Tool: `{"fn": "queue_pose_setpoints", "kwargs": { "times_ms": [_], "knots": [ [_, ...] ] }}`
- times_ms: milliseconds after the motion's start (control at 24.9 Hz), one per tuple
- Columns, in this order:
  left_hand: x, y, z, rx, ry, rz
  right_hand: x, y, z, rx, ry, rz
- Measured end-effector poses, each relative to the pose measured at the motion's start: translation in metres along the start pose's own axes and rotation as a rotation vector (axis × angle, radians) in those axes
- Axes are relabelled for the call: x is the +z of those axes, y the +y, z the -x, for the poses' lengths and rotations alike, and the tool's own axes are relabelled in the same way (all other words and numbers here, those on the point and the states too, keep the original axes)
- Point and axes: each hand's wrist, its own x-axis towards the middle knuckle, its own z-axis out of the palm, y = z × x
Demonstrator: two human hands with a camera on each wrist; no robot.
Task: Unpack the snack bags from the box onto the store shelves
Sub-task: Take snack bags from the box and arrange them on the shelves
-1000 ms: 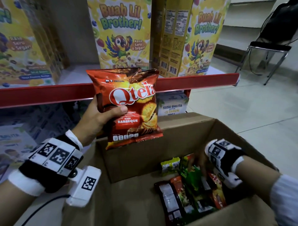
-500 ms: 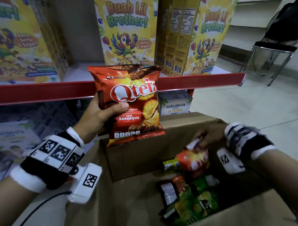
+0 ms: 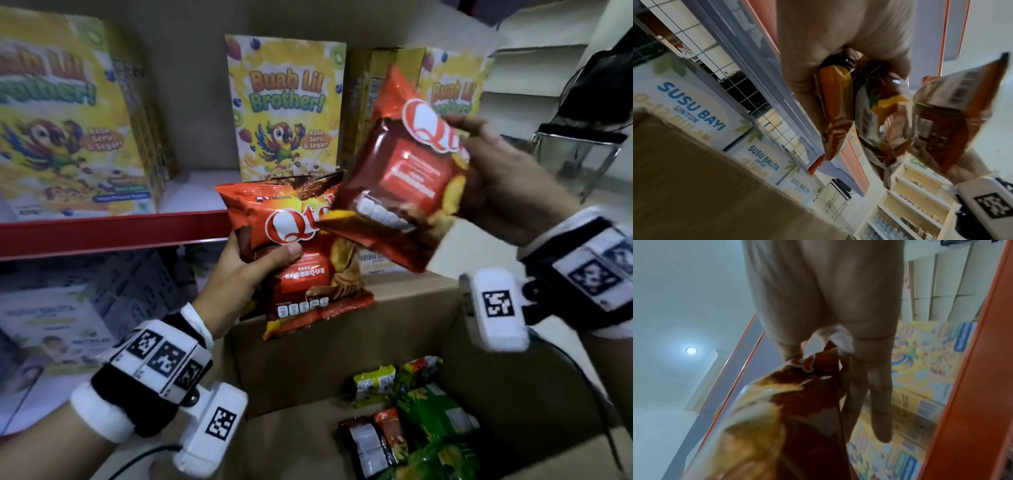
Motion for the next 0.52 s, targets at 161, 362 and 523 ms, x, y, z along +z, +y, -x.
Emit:
{"fn": "queue_pose_setpoints", "kwargs": {
  "times_ms": [161,362,523],
  "knots": [
    [0.012,0.005,0.001,0.012,0.046,0.062,0.029,0.013,-0.003,0.078,0.054,0.081],
    [0.014,0.012,0.002,0.031,0.075,0.079,0.032,0.015,0.002,0.258,-0.200,-0.020],
    [0.014,0.012,0.002,0.047,0.072,0.064,0.021,0.011,0.002,0.250,-0.260,-0.035]
  ]
}}
